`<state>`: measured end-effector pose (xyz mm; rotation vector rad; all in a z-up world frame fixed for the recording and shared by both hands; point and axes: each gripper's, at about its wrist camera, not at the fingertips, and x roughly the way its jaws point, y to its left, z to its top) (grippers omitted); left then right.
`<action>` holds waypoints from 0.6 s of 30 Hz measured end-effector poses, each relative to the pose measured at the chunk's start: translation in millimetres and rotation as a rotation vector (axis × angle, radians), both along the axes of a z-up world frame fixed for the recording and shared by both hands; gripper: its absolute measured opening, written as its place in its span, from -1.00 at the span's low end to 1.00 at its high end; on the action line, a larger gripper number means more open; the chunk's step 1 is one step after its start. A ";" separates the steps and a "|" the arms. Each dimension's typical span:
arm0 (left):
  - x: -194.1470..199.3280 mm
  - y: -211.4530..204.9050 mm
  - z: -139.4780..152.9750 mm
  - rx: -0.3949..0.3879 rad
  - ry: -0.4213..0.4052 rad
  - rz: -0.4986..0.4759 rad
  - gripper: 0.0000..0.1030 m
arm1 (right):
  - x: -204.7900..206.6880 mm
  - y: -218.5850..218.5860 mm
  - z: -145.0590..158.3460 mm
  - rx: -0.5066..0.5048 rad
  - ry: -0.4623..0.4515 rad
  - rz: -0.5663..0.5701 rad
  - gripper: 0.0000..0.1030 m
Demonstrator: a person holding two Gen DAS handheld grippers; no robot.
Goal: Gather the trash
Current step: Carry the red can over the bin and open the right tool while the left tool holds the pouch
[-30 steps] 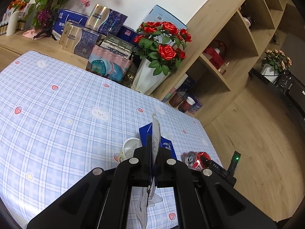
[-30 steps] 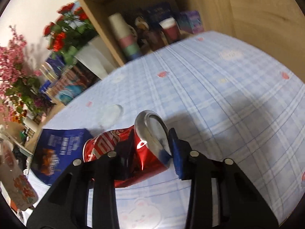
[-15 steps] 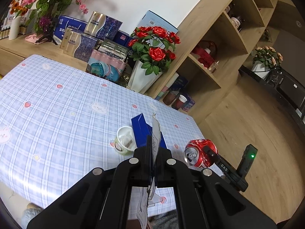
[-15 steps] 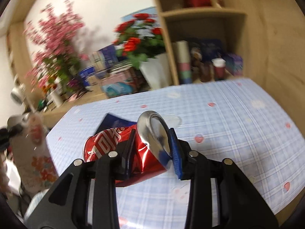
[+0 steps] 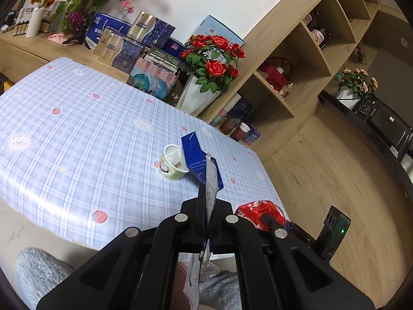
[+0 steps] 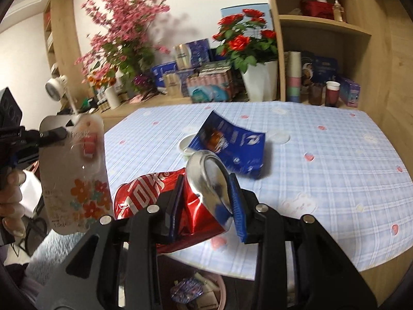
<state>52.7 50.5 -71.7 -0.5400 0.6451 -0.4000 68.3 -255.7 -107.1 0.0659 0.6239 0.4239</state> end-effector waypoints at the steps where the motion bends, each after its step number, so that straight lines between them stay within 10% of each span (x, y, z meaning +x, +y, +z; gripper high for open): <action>1: -3.9 1.6 -0.7 0.000 0.000 0.002 -0.96 | -2.7 3.5 -1.3 -0.005 0.005 0.007 -0.31; 18: -29.5 17.8 -17.6 0.003 0.037 0.019 -0.96 | -38.8 57.9 -57.6 -0.037 0.196 0.148 -0.30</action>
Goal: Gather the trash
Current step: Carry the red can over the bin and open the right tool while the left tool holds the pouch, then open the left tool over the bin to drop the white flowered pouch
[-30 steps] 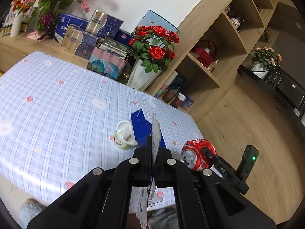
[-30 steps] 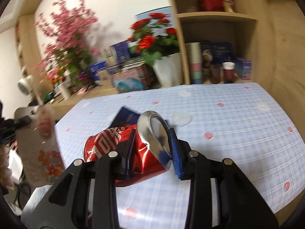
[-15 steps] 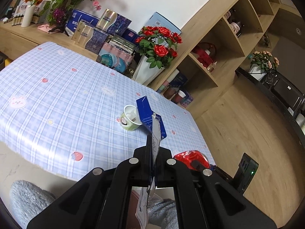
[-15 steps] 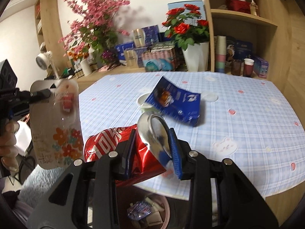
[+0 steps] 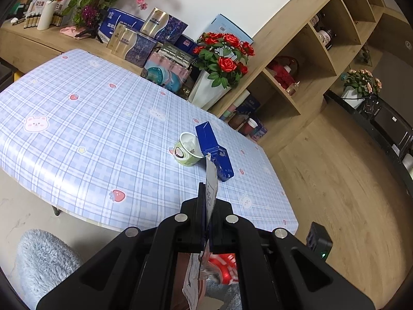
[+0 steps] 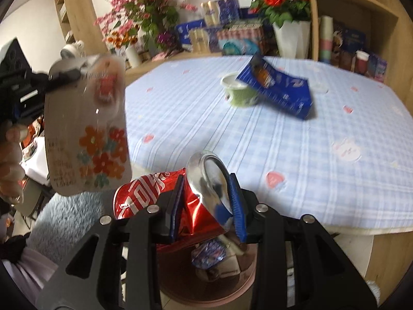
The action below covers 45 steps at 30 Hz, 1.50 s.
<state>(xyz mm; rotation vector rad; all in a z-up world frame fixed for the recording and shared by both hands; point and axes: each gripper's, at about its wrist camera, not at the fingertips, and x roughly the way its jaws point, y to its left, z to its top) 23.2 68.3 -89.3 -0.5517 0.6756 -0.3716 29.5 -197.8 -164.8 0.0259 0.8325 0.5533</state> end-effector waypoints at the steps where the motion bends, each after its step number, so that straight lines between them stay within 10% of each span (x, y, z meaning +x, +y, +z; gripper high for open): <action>1: -0.4 -0.9 -1.1 0.003 0.003 -0.002 -0.96 | -1.4 0.5 -0.4 0.002 0.001 0.000 -0.28; 12: 0.2 -15.1 -10.7 0.014 0.032 -0.037 -0.96 | -0.8 -38.9 21.7 0.063 -0.118 -0.224 0.80; 41: -1.4 -60.4 -59.0 0.050 0.174 -0.194 -0.91 | -5.2 -83.3 29.5 0.040 -0.229 -0.457 0.89; 45: -1.0 -63.6 -66.4 0.031 0.198 -0.220 -0.52 | -5.1 -82.3 26.9 0.038 -0.223 -0.454 0.89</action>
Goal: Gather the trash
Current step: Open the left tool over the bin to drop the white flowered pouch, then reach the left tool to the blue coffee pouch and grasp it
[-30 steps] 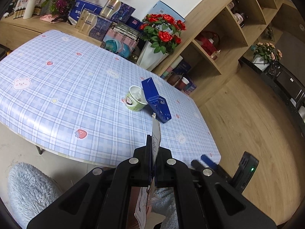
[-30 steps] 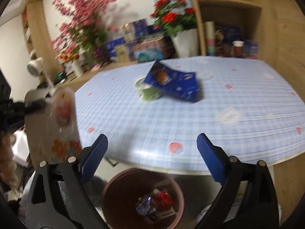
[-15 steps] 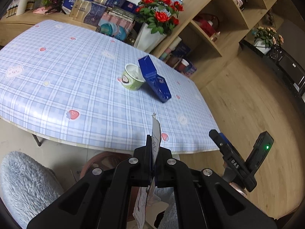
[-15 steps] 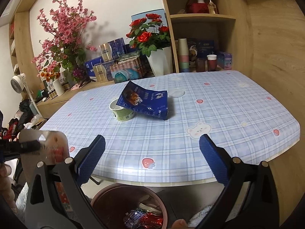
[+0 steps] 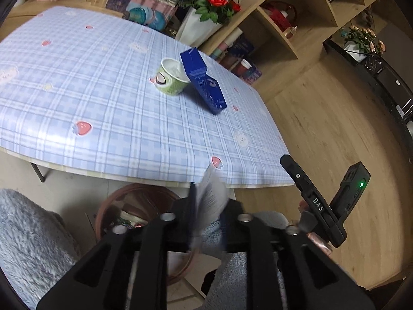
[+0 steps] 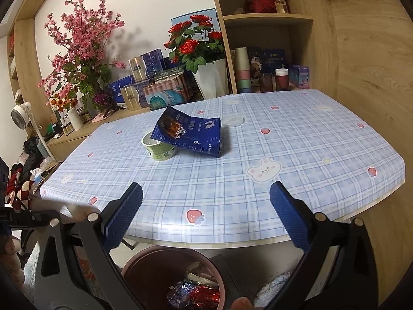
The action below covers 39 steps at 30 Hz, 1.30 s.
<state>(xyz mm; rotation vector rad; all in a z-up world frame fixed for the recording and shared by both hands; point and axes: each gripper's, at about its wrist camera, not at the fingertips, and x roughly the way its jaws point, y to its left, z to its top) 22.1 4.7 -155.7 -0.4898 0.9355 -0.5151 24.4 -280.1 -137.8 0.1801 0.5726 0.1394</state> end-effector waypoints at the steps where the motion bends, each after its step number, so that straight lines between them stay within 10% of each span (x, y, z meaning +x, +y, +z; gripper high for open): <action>1: 0.2 -0.6 -0.6 -0.002 0.002 -0.002 -0.41 | 0.5 0.1 -0.6 0.000 0.002 0.001 0.89; 13: 7.7 7.3 -3.6 0.026 0.018 0.049 0.09 | 1.7 -4.7 -8.6 -0.004 0.018 -0.017 0.89; 27: 68.2 -34.0 22.0 0.104 -0.069 0.003 0.11 | 26.8 -24.4 -15.0 -0.028 0.021 -0.055 0.89; 39: 186.2 -104.0 -15.8 0.089 0.020 0.050 0.02 | 83.6 -70.9 -20.0 0.132 0.037 -0.087 0.89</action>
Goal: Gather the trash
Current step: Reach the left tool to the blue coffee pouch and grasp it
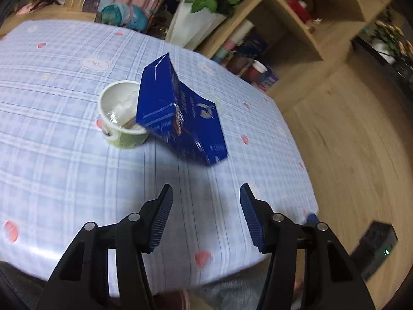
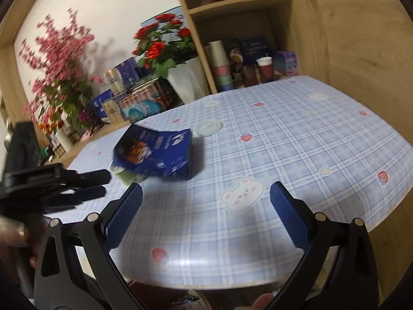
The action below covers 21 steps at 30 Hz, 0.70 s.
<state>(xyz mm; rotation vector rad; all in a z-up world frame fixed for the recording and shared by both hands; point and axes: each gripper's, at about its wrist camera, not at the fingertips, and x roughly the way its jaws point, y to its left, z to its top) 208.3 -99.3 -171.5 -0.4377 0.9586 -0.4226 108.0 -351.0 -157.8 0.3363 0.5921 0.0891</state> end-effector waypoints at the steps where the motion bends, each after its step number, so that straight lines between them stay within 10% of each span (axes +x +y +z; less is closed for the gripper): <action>1: 10.2 -3.5 -6.1 0.006 0.009 0.016 0.02 | 3.9 -4.4 -1.7 0.007 0.003 -0.005 0.89; 12: 65.3 -22.4 -38.8 -0.018 0.021 0.164 -0.09 | 31.9 -23.4 -32.0 0.061 0.093 0.029 0.89; 21: 70.5 -31.5 -24.6 0.017 -0.052 0.083 -0.68 | 35.0 -31.2 -36.6 -0.021 0.122 -0.030 0.89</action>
